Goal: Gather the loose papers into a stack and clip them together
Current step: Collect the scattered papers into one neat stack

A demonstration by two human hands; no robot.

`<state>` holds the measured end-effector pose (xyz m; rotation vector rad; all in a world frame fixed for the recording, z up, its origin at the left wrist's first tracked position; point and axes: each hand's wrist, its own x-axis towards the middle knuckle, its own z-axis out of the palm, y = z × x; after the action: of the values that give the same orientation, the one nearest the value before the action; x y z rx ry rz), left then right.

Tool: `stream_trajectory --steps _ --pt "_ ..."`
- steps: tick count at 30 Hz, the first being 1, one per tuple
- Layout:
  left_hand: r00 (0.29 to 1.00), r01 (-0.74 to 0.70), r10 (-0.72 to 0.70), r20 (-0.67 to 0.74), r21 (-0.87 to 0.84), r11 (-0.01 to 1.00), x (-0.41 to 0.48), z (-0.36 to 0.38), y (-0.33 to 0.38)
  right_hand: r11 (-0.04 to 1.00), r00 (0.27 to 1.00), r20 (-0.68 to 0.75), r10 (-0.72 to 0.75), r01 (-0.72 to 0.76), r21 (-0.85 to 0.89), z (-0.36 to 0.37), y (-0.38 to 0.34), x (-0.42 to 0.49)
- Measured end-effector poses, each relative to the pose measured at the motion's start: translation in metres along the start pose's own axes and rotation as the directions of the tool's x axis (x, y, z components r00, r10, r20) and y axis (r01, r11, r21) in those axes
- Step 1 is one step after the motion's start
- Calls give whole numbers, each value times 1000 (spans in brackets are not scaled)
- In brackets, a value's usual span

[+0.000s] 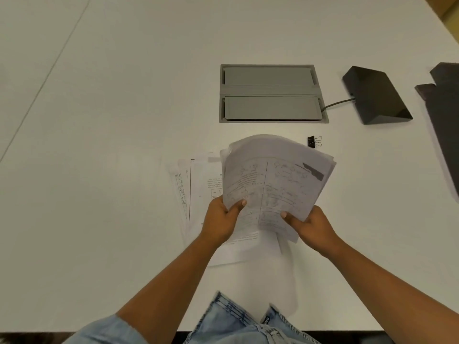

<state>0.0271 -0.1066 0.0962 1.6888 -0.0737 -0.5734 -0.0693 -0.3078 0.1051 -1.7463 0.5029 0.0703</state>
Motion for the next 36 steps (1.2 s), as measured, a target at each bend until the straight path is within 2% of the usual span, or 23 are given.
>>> stream_trajectory --steps 2,5,8,12,17,19,21,22,23,24,26,27,28,33,36 --pt "999 37 -37 1 -6 999 0 2 4 999 999 -40 15 -14 36 -2 -1 0" --pt "992 49 -43 121 -46 998 -2 -5 14 991 993 -100 60 -47 125 -17 0 -6" --pt "971 71 -63 232 -27 997 -9 -13 20 989 996 -69 54 -44 141 -33 3 -21" --pt "961 109 -96 260 -33 994 -21 -16 14 986 997 -44 71 -63 155 -43 18 -48" --pt "930 177 -141 340 -77 981 -37 -18 -10 942 970 -112 215 -176 285 -44 46 -71" --pt "950 232 -216 226 -47 971 -42 -20 -22 920 960 -115 257 -206 334 -43 51 -78" --pt "960 273 -259 -110 146 951 -42 -23 -43 902 950 -126 286 -222 371 -43 55 -81" --pt "933 306 -223 -283 297 904 -43 -27 -54 894 944 -134 301 -230 385 -43 56 -82" --pt "898 367 -195 -394 426 827 -43 -29 -62 888 939 -141 313 -237 394 -44 56 -83" --pt "874 436 -208 -440 519 735 -44 -31 -69 884 935 -147 323 -244 398 -44 56 -84" --pt "863 503 -273 -426 671 545 -46 -30 -76 882 930 -153 334 -250 400 -44 56 -85" --pt "868 497 -283 -409 722 481 -46 -28 -78 882 929 -157 336 -251 400 -44 55 -85" --pt "874 485 -280 -397 741 464 -45 -26 -79 882 928 -161 337 -251 398 -44 54 -85" --pt "908 417 -283 -308 619 666 -32 -22 -79 888 919 -186 348 -259 381 -41 50 -85" --pt "926 375 -253 -280 602 705 -28 -21 -77 889 915 -201 349 -256 379 -40 48 -86"
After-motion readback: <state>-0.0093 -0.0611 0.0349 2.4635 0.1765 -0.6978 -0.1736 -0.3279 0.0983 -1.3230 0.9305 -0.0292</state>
